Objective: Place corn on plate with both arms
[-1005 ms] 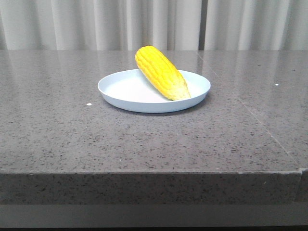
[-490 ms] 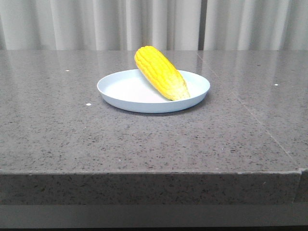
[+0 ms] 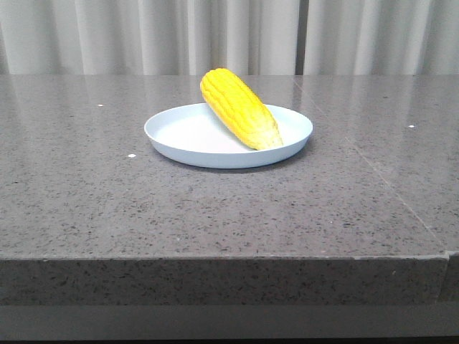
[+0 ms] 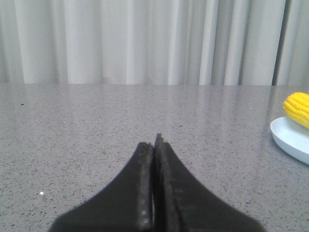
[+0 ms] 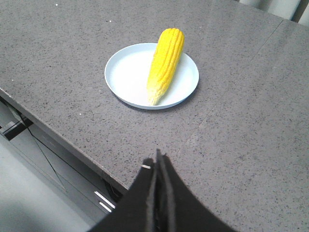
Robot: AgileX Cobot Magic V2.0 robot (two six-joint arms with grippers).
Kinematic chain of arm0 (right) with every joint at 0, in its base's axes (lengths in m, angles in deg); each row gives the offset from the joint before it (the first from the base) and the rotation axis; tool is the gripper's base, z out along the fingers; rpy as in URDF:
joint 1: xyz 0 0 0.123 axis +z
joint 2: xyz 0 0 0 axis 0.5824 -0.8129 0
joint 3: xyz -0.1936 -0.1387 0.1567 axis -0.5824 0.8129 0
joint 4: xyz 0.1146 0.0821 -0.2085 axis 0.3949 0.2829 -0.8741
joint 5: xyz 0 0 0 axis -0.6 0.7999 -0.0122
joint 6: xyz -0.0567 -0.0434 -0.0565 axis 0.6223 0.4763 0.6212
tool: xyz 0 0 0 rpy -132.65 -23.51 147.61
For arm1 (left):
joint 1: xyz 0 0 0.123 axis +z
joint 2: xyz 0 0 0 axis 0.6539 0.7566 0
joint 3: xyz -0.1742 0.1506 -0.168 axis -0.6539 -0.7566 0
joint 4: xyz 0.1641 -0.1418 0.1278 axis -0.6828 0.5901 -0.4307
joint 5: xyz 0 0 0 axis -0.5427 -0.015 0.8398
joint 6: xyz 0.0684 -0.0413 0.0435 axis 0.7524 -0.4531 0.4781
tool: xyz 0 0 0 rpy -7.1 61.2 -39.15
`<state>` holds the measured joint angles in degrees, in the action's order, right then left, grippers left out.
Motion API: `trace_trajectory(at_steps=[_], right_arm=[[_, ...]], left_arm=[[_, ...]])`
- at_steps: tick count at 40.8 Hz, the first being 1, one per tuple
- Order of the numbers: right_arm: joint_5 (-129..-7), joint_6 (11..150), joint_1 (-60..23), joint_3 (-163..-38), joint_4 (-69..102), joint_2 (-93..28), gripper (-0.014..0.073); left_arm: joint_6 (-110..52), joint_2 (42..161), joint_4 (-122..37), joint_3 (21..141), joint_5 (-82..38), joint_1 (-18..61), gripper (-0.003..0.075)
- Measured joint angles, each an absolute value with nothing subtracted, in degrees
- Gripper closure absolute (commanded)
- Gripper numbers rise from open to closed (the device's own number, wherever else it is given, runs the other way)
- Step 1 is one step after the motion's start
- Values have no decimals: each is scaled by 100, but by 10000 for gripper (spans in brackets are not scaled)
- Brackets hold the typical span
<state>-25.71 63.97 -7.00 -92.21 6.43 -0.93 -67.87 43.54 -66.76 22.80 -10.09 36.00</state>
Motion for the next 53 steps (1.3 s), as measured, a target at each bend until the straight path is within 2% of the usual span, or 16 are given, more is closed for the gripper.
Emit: trace_trajectory(at_steps=[46, 53], right_arm=[[-2595, 6397, -711, -9158, 643, -27, 680], [-3408, 6397, -1407, -8412, 656, 462, 680]], left_arm=[[-6787, 4354, -6676, 2280, -990, 3730, 741], [-6787, 4354, -6676, 2280, -990, 3730, 741]])
